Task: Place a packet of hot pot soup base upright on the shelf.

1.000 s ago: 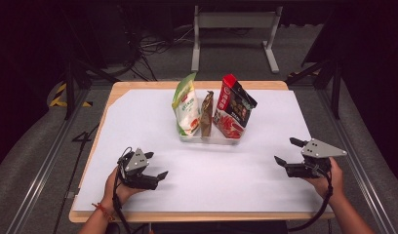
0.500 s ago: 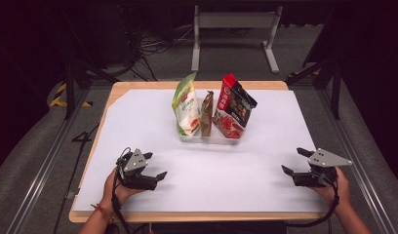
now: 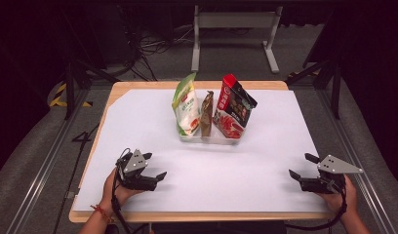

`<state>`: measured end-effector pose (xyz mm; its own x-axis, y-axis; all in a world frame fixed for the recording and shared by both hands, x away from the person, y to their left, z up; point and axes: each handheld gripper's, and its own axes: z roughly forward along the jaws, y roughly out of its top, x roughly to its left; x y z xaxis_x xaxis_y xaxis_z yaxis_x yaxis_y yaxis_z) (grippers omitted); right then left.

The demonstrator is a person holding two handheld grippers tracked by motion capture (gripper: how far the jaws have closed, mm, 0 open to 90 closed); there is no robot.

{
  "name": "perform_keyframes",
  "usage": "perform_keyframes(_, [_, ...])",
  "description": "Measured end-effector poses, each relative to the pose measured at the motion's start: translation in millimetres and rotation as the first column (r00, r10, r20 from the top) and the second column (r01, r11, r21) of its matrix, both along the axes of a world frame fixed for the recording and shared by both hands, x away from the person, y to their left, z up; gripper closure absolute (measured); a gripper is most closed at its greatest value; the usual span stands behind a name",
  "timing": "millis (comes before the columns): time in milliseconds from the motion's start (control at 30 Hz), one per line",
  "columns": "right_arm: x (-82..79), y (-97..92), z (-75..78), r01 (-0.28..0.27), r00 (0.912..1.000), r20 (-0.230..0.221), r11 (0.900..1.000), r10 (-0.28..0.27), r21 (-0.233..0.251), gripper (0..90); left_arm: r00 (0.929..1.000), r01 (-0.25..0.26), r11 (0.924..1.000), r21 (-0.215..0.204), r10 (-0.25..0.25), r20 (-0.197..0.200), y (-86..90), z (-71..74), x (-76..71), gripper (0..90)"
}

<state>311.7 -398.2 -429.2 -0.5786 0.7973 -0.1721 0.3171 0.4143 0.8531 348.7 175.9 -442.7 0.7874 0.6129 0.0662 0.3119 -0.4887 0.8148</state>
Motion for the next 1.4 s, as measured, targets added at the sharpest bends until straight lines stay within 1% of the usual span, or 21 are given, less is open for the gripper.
perform_keyframes(133, [-1.1, -1.8, -0.8, 0.013, 0.9999, 0.002, 0.9999, -0.013, -0.001, 16.5, 1.0000, 0.001, 1.0000, 0.000, -0.001, 0.000, 0.1, -0.1, 0.2, 15.5])
perform_keyframes(167, [-1.9, -1.7, -0.1, 0.019, 0.9998, 0.009, 0.9998, -0.019, -0.003, 16.5, 1.0000, 0.001, 1.0000, -0.002, -0.001, 0.000, 1.0, -0.5, 0.1, 15.5])
perform_keyframes(233, [-2.2, -1.6, 0.3, 0.018, 0.9998, 0.012, 0.9998, -0.018, -0.002, 16.5, 1.0000, 0.002, 1.0000, -0.004, -0.002, 0.001, 1.7, -0.3, -0.3, 15.5])
perform_keyframes(267, [-2.9, -1.1, 0.3, 0.023, 0.9997, 0.012, 0.9997, -0.023, -0.002, 16.5, 1.0000, 0.000, 1.0000, -0.008, 0.000, 0.007, 2.0, 0.3, -0.4, 15.5])
perform_keyframes(333, [-3.0, -0.2, -0.6, 0.023, 0.9997, 0.009, 0.9997, -0.023, -0.005, 16.5, 1.0000, 0.000, 1.0000, -0.010, 0.000, 0.007, 2.1, 0.5, -0.2, 15.5])
perform_keyframes(433, [-3.3, 1.8, -2.0, 0.016, 0.9999, 0.007, 0.9996, -0.016, -0.023, 16.5, 1.0000, 0.001, 1.0000, -0.010, -0.001, 0.007, 1.9, 0.7, 0.4, 15.5])
perform_keyframes(533, [-3.5, 2.2, -2.5, 0.014, 0.9998, 0.011, 0.9995, -0.014, -0.030, 16.5, 1.0000, 0.001, 1.0000, -0.008, -0.001, 0.002, 0.8, 0.3, 1.4, 15.5])
perform_keyframes(733, [-3.3, 0.8, -2.3, 0.019, 0.9998, 0.010, 0.9997, -0.019, -0.017, 16.5, 1.0000, -0.004, 1.0000, -0.006, 0.004, 0.000, 0.7, 0.4, 2.3, 15.5])
perform_keyframes(1067, [-3.3, 0.8, -2.5, 0.021, 0.9997, 0.012, 0.9996, -0.021, -0.021, 16.5, 1.0000, -0.004, 1.0000, -0.009, 0.004, 0.002, 1.3, 0.3, 3.7, 15.5])
perform_keyframes(1400, [-3.7, -0.2, -1.1, 0.032, 0.9994, 0.016, 0.9994, -0.032, -0.007, 16.2, 1.0000, -0.008, 0.9999, -0.010, 0.008, 0.001, 2.2, 0.7, 3.4, 15.5])
